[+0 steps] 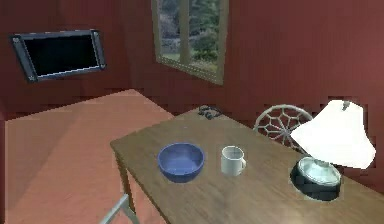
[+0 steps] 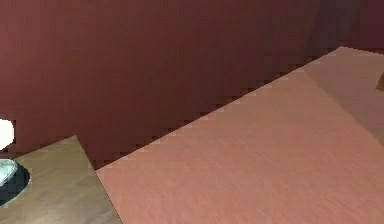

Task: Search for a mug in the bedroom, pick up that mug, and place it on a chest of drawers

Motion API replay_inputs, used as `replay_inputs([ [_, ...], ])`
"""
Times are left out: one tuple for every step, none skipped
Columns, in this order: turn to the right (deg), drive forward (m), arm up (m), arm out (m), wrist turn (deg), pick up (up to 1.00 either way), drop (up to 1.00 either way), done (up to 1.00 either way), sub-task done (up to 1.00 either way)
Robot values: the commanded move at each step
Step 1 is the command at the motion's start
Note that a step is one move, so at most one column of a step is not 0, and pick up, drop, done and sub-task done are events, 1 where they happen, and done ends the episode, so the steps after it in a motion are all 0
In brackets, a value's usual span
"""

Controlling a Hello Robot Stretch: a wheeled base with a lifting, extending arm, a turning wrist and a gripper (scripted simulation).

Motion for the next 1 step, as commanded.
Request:
replay_inputs([
  [-45.0,0.00,0.00,0.00,0.0,0.00,0.00,0.00,0.00],
])
